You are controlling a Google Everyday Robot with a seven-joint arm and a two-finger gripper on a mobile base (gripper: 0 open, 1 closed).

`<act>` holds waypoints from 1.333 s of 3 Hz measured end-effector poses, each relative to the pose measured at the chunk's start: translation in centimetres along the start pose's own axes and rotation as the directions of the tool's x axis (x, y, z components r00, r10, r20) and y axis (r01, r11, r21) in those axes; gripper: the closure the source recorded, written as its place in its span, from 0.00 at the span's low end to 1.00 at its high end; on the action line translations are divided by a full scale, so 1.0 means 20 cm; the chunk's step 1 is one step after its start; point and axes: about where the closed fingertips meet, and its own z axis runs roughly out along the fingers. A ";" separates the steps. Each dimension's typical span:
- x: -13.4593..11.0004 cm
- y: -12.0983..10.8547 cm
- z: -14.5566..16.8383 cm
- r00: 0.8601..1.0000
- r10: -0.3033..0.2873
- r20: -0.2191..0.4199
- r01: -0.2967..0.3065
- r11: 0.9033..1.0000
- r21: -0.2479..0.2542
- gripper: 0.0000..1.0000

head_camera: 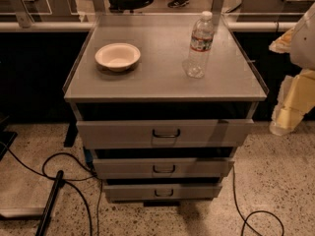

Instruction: Open middle drawer

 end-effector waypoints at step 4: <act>-0.06 0.45 0.67 0.997 0.024 0.076 -0.004 0.969 -0.246 0.00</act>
Offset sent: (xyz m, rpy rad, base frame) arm -0.0284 0.0184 -0.0857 0.0956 0.1021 0.0564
